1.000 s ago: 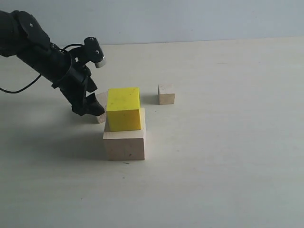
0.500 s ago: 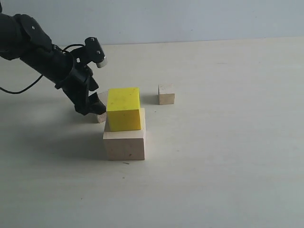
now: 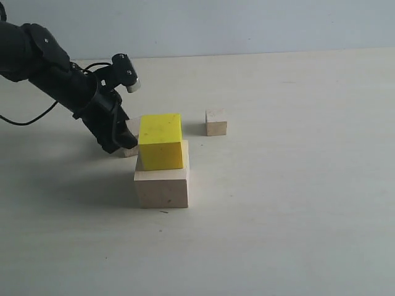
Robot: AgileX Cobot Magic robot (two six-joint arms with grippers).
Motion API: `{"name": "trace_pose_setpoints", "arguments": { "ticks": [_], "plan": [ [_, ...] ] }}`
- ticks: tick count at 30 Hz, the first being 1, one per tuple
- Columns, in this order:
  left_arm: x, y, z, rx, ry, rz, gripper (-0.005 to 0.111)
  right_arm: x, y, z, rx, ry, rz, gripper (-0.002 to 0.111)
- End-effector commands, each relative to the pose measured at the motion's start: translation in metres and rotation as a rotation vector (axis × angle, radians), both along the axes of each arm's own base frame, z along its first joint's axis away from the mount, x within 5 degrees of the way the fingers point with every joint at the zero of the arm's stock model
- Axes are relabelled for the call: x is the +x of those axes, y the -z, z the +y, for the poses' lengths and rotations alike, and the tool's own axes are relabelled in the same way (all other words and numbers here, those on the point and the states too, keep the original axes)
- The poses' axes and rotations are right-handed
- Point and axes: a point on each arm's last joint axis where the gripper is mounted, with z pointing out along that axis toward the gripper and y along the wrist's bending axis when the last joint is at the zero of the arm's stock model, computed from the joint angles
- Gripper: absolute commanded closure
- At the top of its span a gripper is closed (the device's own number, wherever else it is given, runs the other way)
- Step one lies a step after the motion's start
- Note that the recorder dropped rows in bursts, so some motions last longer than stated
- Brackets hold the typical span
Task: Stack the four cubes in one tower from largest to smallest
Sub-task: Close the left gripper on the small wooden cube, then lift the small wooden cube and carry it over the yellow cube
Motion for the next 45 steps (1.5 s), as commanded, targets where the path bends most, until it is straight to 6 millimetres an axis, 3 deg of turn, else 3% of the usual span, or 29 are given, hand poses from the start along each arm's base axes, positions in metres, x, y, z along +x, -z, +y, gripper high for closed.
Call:
{"name": "trace_pose_setpoints", "arguments": {
  "ticks": [1, 8, 16, 22, 25, 31, 45],
  "plan": [
    [-0.004, -0.023, 0.004, 0.034, 0.061, -0.041, 0.107, 0.001, -0.001, 0.0, 0.005, 0.001, -0.002, 0.108],
    [-0.023, -0.081, 0.011, 0.038, 0.074, -0.08, 0.107, 0.0, -0.001, 0.0, 0.004, -0.001, 0.001, 0.108],
    [-0.063, -0.156, 0.018, -0.035, 0.097, -0.142, 0.107, 0.001, -0.001, 0.0, 0.005, 0.001, -0.002, 0.108],
    [-0.088, -0.203, 0.015, -0.113, 0.179, -0.118, 0.107, 0.001, -0.001, 0.0, 0.005, 0.001, -0.002, 0.108],
    [-0.093, -0.215, 0.007, -0.141, 0.215, -0.109, 0.107, 0.001, -0.001, 0.0, 0.005, 0.001, -0.002, 0.108],
    [-0.098, -0.212, -0.011, -0.124, 0.257, -0.088, 0.107, 0.001, -0.001, 0.0, 0.005, 0.001, -0.002, 0.108],
    [-0.07, -0.161, -0.039, -0.073, 0.237, -0.017, 0.107, 0.0, -0.001, 0.0, 0.004, 0.0, 0.0, 0.108]
  ]
}}
